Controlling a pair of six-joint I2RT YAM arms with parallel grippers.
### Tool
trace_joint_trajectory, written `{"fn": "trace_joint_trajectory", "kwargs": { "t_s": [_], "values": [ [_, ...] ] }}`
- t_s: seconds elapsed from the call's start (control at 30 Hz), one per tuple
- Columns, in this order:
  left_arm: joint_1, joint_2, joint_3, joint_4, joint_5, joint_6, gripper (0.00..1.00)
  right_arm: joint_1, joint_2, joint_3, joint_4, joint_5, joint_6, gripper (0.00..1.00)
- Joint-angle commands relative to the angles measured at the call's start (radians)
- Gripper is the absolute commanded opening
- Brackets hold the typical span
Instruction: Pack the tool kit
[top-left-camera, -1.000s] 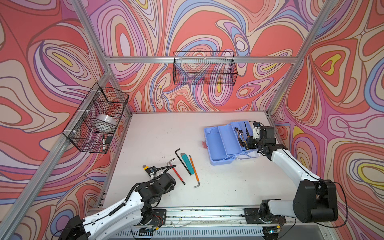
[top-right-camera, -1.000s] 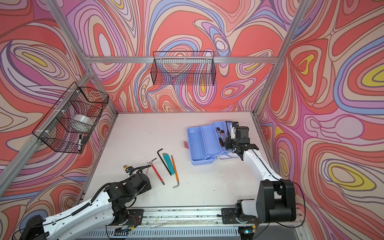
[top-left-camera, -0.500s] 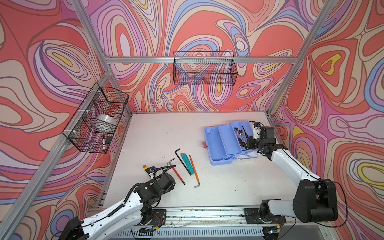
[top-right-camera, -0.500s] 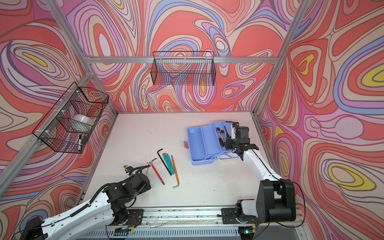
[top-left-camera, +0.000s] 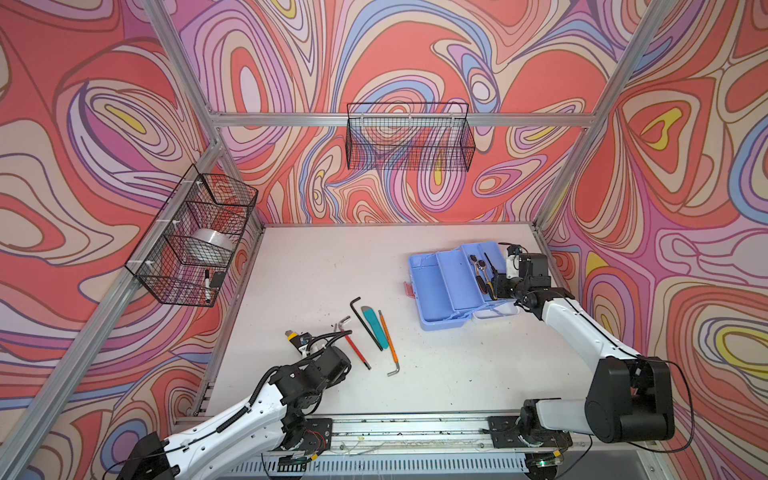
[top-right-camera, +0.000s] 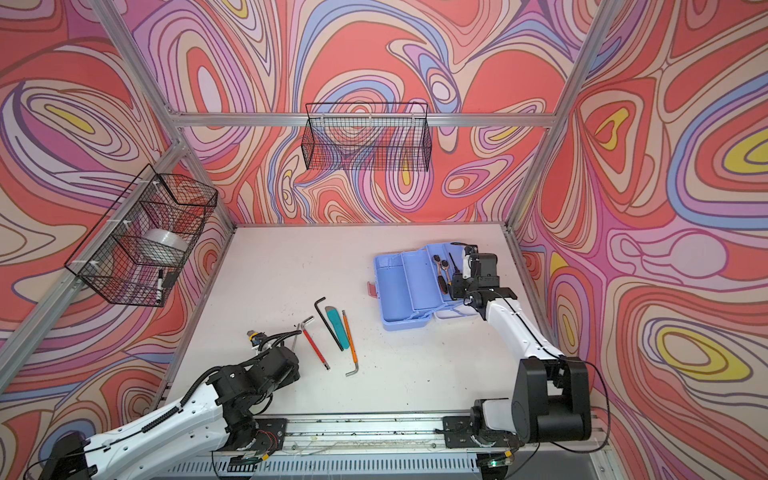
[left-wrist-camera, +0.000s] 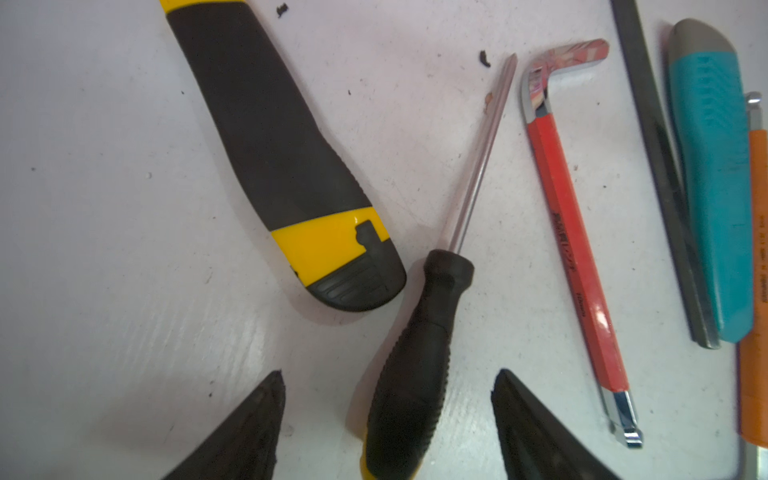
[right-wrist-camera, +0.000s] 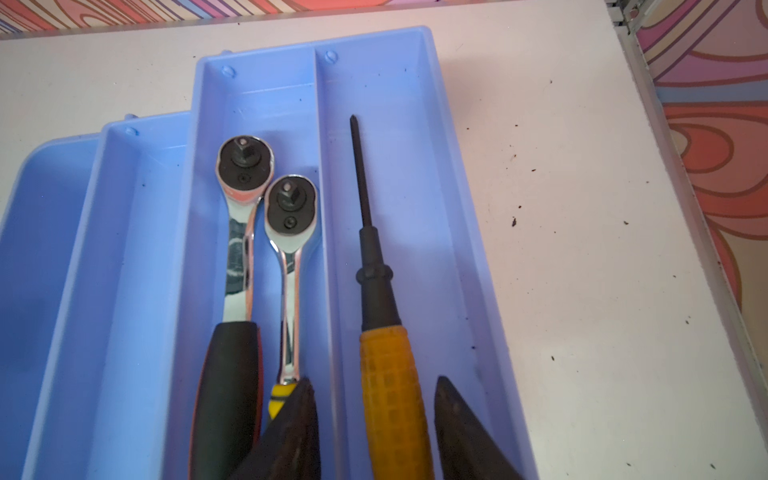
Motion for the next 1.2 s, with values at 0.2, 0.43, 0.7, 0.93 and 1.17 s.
{"fn": "trace_joint_trajectory", "kwargs": {
  "t_s": [0.2, 0.43, 0.7, 0.93, 1.17],
  "values": [
    [-0.006, 0.031, -0.013, 0.039, 0.003, 0.009, 0.76, -0.003, -0.027, 0.005, 0.004, -0.013, 0.032, 0.56],
    [-0.007, 0.071, -0.013, 0.082, 0.015, 0.027, 0.71, -0.004, -0.047, 0.006, 0.009, -0.022, 0.049, 0.57],
    [-0.006, 0.092, -0.014, 0.119, -0.004, 0.032, 0.7, -0.004, -0.068, 0.006, 0.006, -0.025, 0.05, 0.57],
    [-0.006, 0.101, -0.015, 0.141, -0.01, 0.039, 0.66, -0.003, -0.076, 0.003, 0.002, -0.025, 0.05, 0.58],
    [-0.006, 0.137, -0.008, 0.188, -0.022, 0.068, 0.64, -0.004, -0.084, 0.002, 0.001, -0.03, 0.05, 0.58]
  ]
}}
